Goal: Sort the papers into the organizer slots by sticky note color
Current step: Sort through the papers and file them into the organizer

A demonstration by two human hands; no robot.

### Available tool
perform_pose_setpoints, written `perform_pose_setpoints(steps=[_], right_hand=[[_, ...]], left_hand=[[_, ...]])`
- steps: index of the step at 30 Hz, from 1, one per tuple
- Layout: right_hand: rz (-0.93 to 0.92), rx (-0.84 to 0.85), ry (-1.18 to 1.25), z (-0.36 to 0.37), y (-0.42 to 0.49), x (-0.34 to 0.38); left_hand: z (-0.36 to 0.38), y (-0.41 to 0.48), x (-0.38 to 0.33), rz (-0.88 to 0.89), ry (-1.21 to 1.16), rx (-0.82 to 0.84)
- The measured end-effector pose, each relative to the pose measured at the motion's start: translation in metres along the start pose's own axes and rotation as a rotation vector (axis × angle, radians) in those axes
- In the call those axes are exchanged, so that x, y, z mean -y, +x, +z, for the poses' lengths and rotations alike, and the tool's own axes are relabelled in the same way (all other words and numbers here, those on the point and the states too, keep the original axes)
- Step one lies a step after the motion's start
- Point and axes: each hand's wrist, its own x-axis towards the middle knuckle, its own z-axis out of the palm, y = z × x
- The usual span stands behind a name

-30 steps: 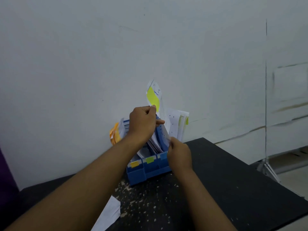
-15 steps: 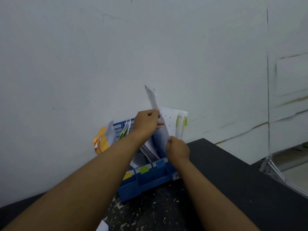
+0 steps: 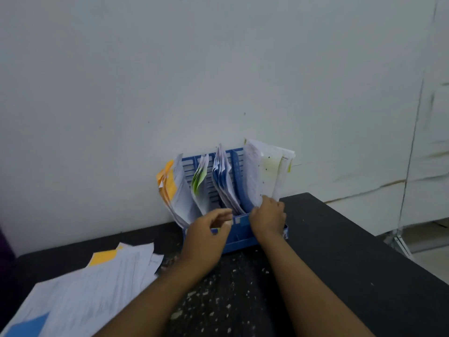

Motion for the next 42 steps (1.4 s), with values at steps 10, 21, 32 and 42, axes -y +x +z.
perform_pose_setpoints(steps=[10,21,32,42], right_hand=[[-0.255,-0.169,0.145,0.014,-0.152,0.058],[-0.673,0.555,0.118,0.077,-0.291,0.15],[-0.631,0.639,-0.076,0.089,-0.306,0.148],[-0.633,0.593,-0.018,0.083,-0.31,0.149]], left_hand=[[-0.106,-0.142,0.112,-0.264,0.298,-0.331],[-0.242,-0.219,0.19,-0.708,0.745,-0.55],[-0.283,-0.213,0.226,-0.976,0.817,-0.449],[-0.278,-0.232,0.215,-0.76,0.381,-0.68]])
